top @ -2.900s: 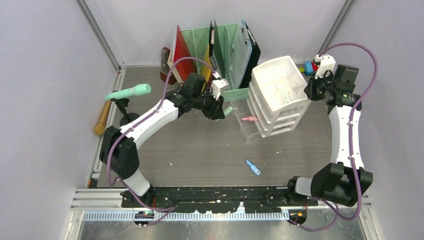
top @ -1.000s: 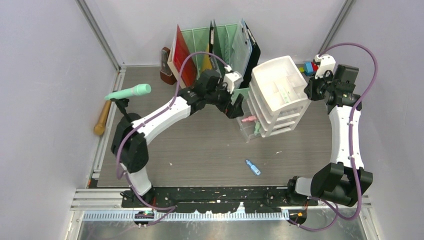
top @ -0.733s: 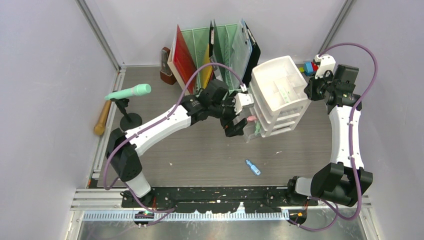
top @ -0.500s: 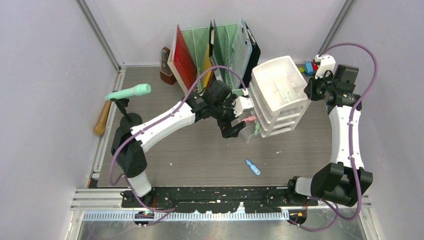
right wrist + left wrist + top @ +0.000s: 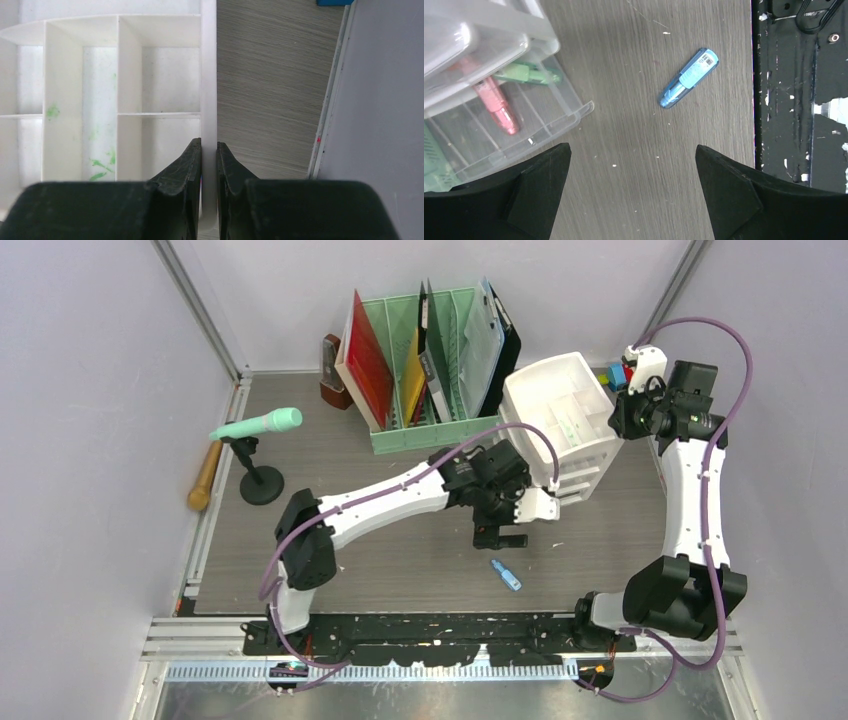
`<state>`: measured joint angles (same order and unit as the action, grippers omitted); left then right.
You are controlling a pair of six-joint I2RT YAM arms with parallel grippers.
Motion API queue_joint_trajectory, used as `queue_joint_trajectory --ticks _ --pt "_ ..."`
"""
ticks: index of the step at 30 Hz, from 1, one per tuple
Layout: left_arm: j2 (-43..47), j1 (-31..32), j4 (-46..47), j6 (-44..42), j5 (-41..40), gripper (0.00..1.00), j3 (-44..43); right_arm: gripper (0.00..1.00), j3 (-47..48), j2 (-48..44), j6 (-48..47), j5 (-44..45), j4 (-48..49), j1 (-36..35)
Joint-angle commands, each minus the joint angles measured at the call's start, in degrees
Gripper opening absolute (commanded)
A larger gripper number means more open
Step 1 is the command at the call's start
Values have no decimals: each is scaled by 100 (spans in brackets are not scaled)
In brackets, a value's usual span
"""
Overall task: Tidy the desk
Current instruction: Pick up the stationery from the center of the board.
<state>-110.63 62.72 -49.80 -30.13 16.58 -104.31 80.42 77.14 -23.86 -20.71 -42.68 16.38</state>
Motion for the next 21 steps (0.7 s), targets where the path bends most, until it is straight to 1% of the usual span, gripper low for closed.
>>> queue_joint_trajectory --ticks 1,7,11,16,21 --pt "-309 145 -213 -154 -187 100 -270 0 113 55 -285 124 -738 -92" --pt "-895 216 -334 -70 12 100 -799 0 -163 -49 -300 126 -651 -96" --pt "-1177 366 -256 -472 27 98 -675 1 -310 -49 -242 84 -551 -96" --pt "-1449 596 -98 -1106 -206 97 -544 1 -407 -42 -204 46 -489 -95" --pt "-1576 737 -39 -1453 -191 96 -458 1 -517 -71 -196 34 -416 -89"
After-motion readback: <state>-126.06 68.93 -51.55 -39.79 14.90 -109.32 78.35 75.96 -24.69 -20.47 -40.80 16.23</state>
